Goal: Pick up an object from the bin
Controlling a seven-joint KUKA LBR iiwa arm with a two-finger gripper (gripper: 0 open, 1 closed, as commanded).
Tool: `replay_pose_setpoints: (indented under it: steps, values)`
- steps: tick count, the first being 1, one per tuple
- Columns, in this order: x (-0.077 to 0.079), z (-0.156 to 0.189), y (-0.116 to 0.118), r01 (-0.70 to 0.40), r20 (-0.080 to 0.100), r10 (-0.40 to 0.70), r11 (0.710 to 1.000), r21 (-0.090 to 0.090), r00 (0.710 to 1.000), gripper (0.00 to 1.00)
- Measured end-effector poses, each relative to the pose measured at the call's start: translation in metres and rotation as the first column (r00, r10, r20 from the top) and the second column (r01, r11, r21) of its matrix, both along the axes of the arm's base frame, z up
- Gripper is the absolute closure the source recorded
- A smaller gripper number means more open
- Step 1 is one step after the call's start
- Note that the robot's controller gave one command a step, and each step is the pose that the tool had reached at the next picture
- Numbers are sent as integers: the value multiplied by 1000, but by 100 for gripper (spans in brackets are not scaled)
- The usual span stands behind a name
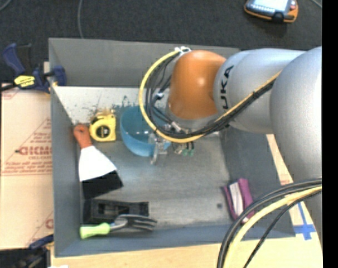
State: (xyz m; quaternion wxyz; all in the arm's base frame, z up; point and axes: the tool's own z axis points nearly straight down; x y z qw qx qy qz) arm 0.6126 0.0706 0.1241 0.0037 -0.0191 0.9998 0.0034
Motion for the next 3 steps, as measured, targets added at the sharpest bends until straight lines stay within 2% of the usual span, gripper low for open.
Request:
replay_pose_setpoints:
  steps: [1, 3]
  values:
    - [1, 13, 0, 1, 3, -1, 1000, 1, 1000, 100]
    - [2, 18, 0, 2, 8, -2, 1000, 2, 1000, 100]
